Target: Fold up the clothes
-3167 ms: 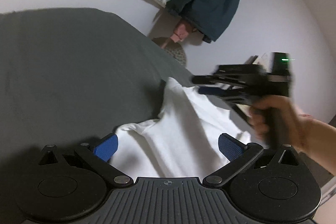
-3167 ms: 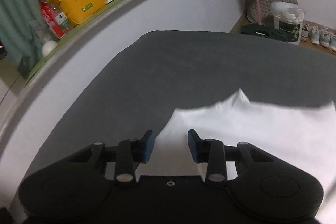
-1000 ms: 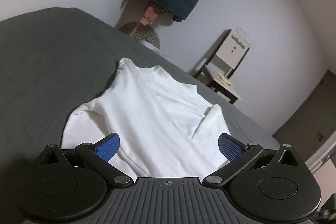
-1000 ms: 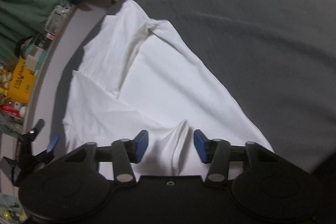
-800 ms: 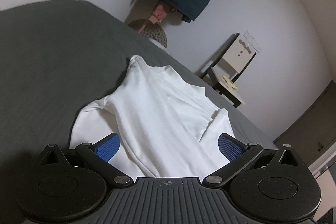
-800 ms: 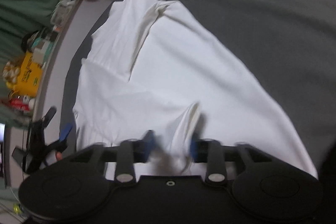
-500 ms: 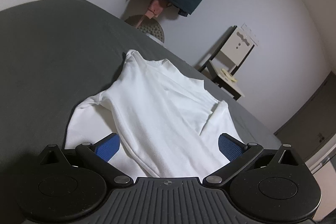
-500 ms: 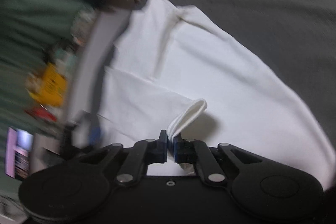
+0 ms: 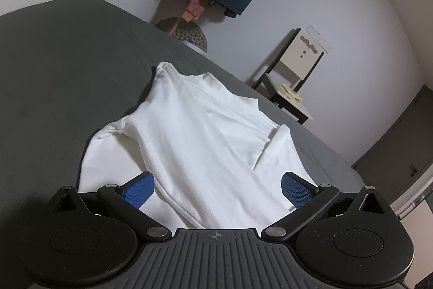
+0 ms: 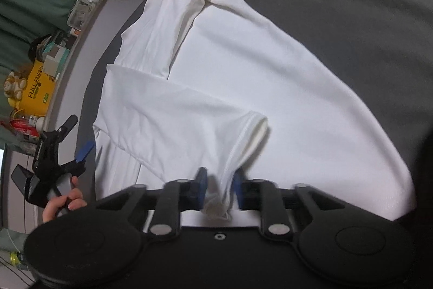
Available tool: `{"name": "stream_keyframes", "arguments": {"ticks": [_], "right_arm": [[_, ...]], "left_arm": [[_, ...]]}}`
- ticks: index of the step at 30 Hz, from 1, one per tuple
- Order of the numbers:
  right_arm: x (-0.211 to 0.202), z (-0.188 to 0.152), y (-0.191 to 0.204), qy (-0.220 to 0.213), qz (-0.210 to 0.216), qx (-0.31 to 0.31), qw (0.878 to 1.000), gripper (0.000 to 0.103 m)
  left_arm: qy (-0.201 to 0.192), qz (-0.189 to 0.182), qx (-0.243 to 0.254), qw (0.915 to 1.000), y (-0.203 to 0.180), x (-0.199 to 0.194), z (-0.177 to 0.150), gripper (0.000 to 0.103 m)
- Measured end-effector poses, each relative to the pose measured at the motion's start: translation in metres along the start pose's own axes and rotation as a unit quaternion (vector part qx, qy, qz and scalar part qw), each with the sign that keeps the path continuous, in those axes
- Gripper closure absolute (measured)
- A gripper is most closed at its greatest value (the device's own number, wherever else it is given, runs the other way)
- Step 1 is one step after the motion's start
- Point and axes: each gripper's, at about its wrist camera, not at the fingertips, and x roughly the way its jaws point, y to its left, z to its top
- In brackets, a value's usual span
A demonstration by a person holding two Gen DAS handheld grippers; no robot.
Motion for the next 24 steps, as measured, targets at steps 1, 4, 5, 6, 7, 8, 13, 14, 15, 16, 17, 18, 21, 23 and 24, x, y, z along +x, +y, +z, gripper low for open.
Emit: {"name": "stream_keyframes", "arguments": {"ticks": [1, 4, 5, 6, 7, 8, 13, 14, 15, 16, 17, 18, 21, 23, 24], "right_arm": [[-0.003, -0.001, 0.000, -0.004, 0.004, 0.001, 1.000, 0.097], [-0.008, -0.002, 0.002, -0.014, 0.004, 0.002, 1.000, 0.098], [-0.007, -0.001, 0.003, -0.017, -0.003, 0.000, 1.000, 0.096], [-0.007, 0.000, 0.003, -0.017, -0.013, 0.000, 1.000, 0.091], [-0.006, 0.002, 0.001, -0.021, -0.022, 0.007, 1.000, 0.084], [-0.006, 0.003, -0.001, -0.025, -0.031, 0.015, 0.999, 0.073], [0.000, 0.007, -0.004, -0.035, 0.010, 0.042, 0.998, 0.098], [-0.001, 0.009, 0.002, -0.039, 0.022, 0.039, 0.998, 0.099], [-0.002, 0.010, 0.009, -0.043, 0.034, 0.035, 0.998, 0.099], [-0.005, 0.013, 0.022, -0.052, 0.056, 0.027, 0.997, 0.099], [-0.007, 0.017, 0.034, -0.059, 0.077, 0.021, 0.995, 0.099], [-0.006, 0.024, 0.049, -0.066, 0.099, 0.013, 0.993, 0.099], [0.004, 0.048, 0.101, -0.075, 0.161, -0.024, 0.984, 0.099], [0.023, 0.070, 0.143, -0.077, 0.182, -0.057, 0.979, 0.099], [0.038, 0.080, 0.158, -0.073, 0.178, -0.067, 0.979, 0.099]], "left_arm": [[0.001, 0.001, 0.001, 1.0000, 0.000, 0.001, 0.000, 0.000], [0.003, 0.002, -0.002, 1.0000, 0.001, 0.002, -0.001, 0.000], [0.003, 0.001, -0.004, 1.0000, 0.001, 0.001, -0.001, 0.000], [0.003, 0.001, -0.005, 1.0000, 0.002, 0.001, -0.001, 0.000], [0.002, 0.000, -0.006, 1.0000, 0.002, 0.000, -0.001, 0.000], [0.001, -0.001, -0.006, 1.0000, 0.002, 0.000, 0.000, 0.000], [-0.005, -0.001, -0.011, 0.9999, 0.004, -0.003, 0.001, 0.000], [-0.007, -0.001, -0.014, 0.9999, 0.005, -0.004, 0.001, 0.000], [-0.010, -0.001, -0.018, 0.9998, 0.006, -0.005, 0.002, 0.000], [-0.013, -0.001, -0.022, 0.9997, 0.007, -0.006, 0.002, 0.000], [-0.015, 0.000, -0.025, 0.9996, 0.008, -0.007, 0.003, 0.000], [-0.019, -0.001, -0.030, 0.9994, 0.010, -0.008, 0.004, 0.000], [-0.029, -0.002, -0.044, 0.9986, 0.015, -0.011, 0.006, 0.000], [-0.036, -0.002, -0.054, 0.9979, 0.019, -0.013, 0.007, 0.000], [-0.040, -0.001, -0.058, 0.9975, 0.021, -0.014, 0.008, 0.000]]}}
